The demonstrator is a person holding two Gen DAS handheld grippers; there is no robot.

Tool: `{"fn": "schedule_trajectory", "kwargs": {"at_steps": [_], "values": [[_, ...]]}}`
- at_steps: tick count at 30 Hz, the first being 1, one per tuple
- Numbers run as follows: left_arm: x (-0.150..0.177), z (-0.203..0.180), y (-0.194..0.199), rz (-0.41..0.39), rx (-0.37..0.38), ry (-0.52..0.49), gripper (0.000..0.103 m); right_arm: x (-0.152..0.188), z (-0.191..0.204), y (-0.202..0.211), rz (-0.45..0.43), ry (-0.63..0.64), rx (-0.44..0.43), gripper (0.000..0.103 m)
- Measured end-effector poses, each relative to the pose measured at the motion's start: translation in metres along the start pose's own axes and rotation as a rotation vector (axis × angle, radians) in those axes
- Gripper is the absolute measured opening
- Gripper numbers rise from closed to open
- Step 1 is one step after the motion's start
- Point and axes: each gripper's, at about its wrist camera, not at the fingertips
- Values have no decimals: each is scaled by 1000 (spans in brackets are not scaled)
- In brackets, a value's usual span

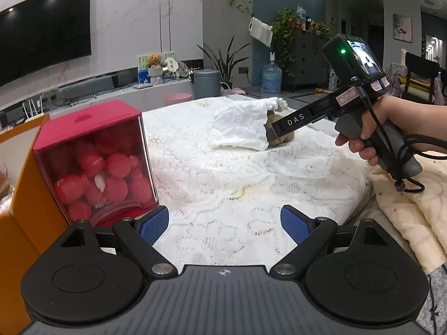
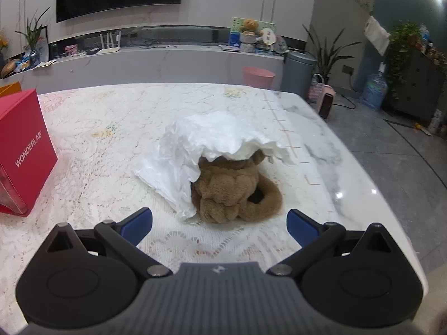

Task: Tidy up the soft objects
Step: 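Grasp the teddy bear with the right gripper while the left gripper grasps the white cloth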

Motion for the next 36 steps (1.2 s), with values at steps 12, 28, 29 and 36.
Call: {"fn": "schedule_trajectory", "kwargs": {"at_steps": [12,28,29,36], "values": [[6,3,-7,35,-24,-10,103,3,-6,-45,-1,116,71,84],[1,-7,9,-2,-3,-33,103,-2,21,17,-20,237,16,24],[0,-7,10,-4,-2,-33,103,-5,25,25,-17,254,17,24],[-2,-11,12,-23,-4,-51,103,7,48,52,64,347,-52,24]]}}
Point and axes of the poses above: each gripper's, at about its wrist camera, not at the fingertips, and y roughly against the way its jaws point, z to its left, x to its underside, and after that the axes turned 14 degrees about y, right-handed
